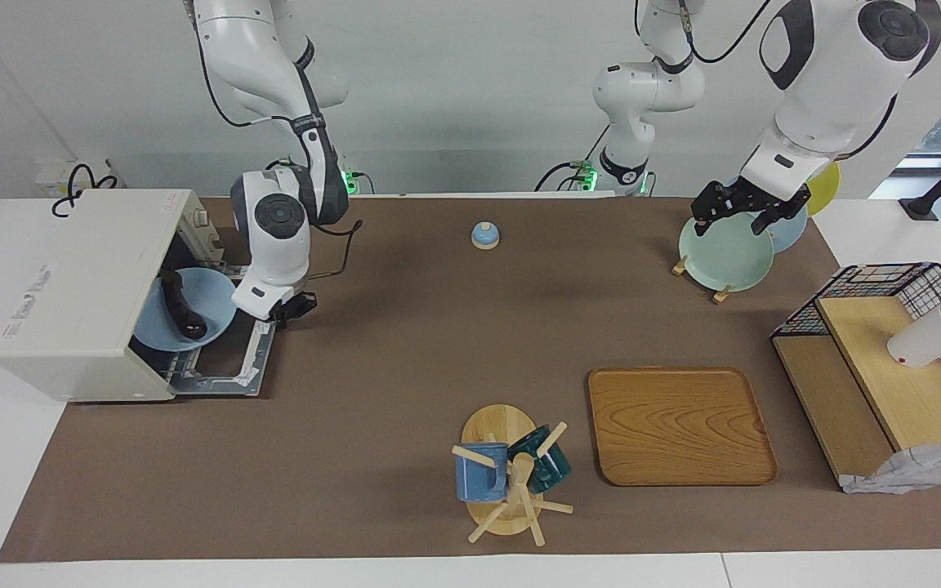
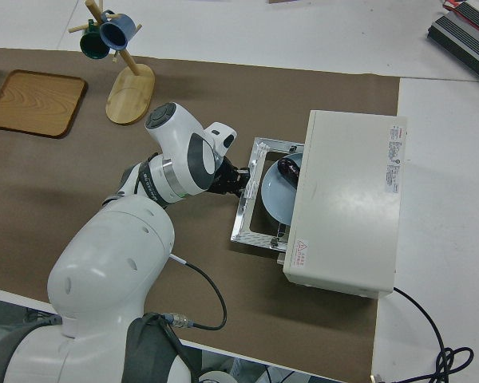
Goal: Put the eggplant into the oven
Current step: 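Push the oven door shut with the right gripper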
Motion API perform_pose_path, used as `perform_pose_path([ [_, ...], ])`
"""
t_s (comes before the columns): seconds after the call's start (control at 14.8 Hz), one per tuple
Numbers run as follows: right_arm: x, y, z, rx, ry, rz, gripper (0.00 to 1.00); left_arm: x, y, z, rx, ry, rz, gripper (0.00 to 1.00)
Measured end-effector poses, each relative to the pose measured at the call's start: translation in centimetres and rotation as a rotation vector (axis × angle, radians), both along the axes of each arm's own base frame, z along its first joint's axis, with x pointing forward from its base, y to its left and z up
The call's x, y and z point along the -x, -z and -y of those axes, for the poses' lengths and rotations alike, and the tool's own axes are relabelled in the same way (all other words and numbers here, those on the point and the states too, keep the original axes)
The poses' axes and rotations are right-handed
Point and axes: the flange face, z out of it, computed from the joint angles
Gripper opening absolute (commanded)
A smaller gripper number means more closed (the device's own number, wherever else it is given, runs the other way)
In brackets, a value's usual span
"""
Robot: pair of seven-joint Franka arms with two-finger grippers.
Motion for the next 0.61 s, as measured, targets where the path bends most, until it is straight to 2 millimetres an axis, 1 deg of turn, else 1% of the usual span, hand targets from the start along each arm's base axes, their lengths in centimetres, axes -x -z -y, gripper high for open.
perform_pose_path([
  [0.07,-0.6,-1.4,0.1,0.009,-0.012,-0.007,0.0,0.0,0.0,0.0,0.0,0.0,0.0,1.0],
  [0.2,-1.8,-5.0,0.9,0.024,-0.035,-0.02,0.0,0.0,0.0,0.0,0.0,0.0,0.0,1.0],
  [0.34,-2.8,-8.8,2.4,0.039,-0.027,-0.028,0.0,0.0,0.0,0.0,0.0,0.0,0.0,1.0],
  [0.41,-3.0,-10.2,3.4,0.043,-0.022,-0.029,0.0,0.0,0.0,0.0,0.0,0.0,0.0,1.0],
  [0.47,-3.1,-11.1,4.3,0.043,-0.018,-0.028,0.0,0.0,0.0,0.0,0.0,0.0,0.0,1.0],
  [0.61,-3.0,-12.1,6.1,0.039,-0.014,-0.029,0.0,0.0,0.0,0.0,0.0,0.0,0.0,1.0],
])
